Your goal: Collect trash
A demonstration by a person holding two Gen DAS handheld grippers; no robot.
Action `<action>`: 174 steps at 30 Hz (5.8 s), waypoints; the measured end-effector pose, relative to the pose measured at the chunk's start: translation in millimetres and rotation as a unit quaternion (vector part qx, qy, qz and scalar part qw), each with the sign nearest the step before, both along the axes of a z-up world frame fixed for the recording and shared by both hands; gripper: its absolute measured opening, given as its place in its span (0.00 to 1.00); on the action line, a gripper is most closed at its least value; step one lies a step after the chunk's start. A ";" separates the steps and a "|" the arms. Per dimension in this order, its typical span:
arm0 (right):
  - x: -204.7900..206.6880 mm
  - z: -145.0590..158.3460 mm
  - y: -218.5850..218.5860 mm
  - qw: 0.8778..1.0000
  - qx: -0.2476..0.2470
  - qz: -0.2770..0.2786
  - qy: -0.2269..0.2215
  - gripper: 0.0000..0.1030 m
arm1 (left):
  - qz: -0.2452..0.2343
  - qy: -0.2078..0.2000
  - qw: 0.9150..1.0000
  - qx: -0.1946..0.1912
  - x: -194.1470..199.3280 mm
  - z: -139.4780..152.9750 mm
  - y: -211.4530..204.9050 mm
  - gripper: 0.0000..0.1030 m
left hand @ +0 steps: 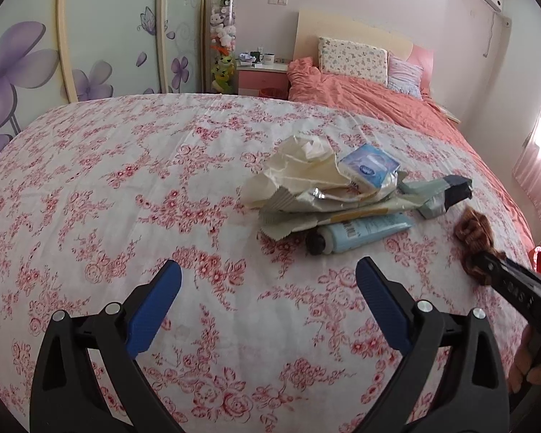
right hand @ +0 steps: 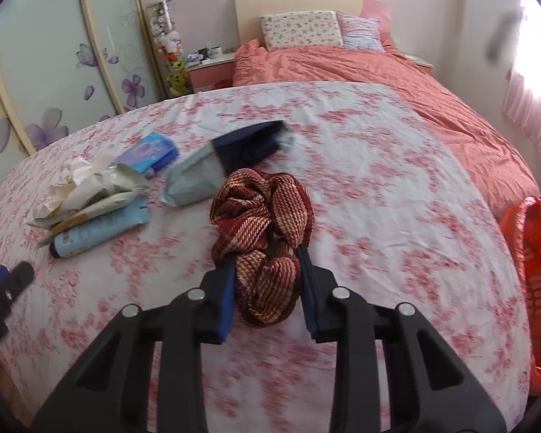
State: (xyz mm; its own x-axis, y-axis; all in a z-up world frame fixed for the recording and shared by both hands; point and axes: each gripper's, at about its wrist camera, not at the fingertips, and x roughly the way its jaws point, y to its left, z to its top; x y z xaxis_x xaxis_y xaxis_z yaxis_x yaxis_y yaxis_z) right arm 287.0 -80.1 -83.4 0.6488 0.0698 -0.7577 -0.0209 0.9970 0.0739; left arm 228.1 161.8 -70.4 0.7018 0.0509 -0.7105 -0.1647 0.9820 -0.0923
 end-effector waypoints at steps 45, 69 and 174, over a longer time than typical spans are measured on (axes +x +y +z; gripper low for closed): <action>-4.0 -4.4 -16.2 1.000 0.017 -0.011 0.007 0.34 | -0.030 -0.011 0.999 -0.009 15.6 9.4 -13.8 0.87; -3.6 -5.7 -17.4 1.000 0.019 -0.010 0.008 0.34 | -0.077 0.032 0.996 -0.041 32.3 -8.3 -33.4 0.51; -20.5 -5.6 -20.1 1.000 0.008 0.000 0.012 0.36 | -0.031 0.055 0.997 0.049 11.2 -17.3 -59.1 0.32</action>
State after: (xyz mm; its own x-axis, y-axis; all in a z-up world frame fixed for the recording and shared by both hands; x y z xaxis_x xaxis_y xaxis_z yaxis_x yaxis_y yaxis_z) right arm 266.5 -100.2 -89.0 0.6303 0.0820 -0.7720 -0.0190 0.9957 0.0902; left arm 239.3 102.7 -87.7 0.6240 0.0823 -0.7771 -0.1070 0.9941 0.0194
